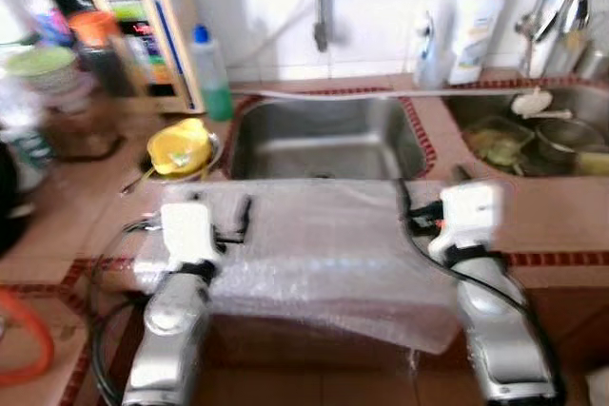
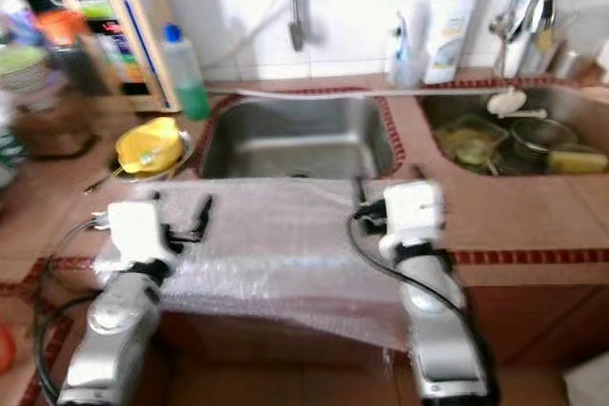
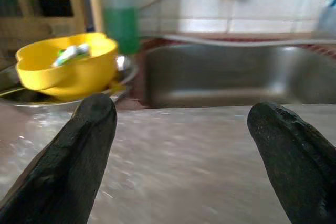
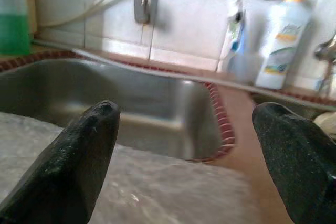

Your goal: Kitchen organization

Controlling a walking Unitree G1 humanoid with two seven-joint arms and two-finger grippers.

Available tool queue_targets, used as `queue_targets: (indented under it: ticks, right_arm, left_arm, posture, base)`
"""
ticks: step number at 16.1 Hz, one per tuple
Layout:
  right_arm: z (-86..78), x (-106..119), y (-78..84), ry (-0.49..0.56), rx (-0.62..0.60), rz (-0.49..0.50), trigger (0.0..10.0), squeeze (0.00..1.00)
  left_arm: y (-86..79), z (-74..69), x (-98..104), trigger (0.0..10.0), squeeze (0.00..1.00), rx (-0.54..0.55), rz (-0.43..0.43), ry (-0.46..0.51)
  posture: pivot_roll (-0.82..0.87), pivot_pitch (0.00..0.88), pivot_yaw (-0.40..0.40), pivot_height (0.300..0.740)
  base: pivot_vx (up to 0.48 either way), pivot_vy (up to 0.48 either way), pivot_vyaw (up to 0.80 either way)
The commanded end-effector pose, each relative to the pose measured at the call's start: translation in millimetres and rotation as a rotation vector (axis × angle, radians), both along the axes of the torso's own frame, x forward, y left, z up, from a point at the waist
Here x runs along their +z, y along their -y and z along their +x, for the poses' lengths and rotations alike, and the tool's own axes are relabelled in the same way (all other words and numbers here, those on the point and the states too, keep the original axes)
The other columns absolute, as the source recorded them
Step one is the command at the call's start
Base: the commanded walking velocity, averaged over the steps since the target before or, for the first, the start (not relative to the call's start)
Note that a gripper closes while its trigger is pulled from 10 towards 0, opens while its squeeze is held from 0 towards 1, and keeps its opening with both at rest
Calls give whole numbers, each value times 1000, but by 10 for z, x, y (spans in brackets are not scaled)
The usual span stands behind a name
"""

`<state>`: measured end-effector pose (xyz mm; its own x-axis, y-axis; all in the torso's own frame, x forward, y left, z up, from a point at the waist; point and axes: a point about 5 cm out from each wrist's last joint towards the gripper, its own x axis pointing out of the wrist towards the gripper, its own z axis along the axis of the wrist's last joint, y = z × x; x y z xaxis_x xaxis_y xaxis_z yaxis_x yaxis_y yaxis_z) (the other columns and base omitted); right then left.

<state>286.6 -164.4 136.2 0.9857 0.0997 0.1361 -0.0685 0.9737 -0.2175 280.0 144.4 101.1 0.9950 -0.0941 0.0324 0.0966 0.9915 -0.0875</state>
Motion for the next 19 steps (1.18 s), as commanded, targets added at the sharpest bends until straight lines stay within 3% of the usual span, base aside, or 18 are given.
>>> queue_targets:
  ticks: [1, 12, 19]
  right_arm:
    - [1, 38, 52, 15, -12, -11, 10000, 0]
    - [1, 85, 56, 32, -18, -15, 10000, 0]
    - [-1, 77, 67, 27, -29, -16, 10000, 0]
  left_arm:
    - [29, 10, 21, 10000, 0, -3, 11, 7]
    - [18, 32, 98, 10000, 0, 14, 31, 37]
    - [94, 43, 120, 10000, 0, -13, 13, 41]
  posture:
    - [-254, 23, 87, 740]
    - [-260, 23, 87, 740]
    - [-265, 22, 89, 740]
  base:
    - [0, 0, 0]
    - [0, 0, 0]
    - [0, 0, -606]
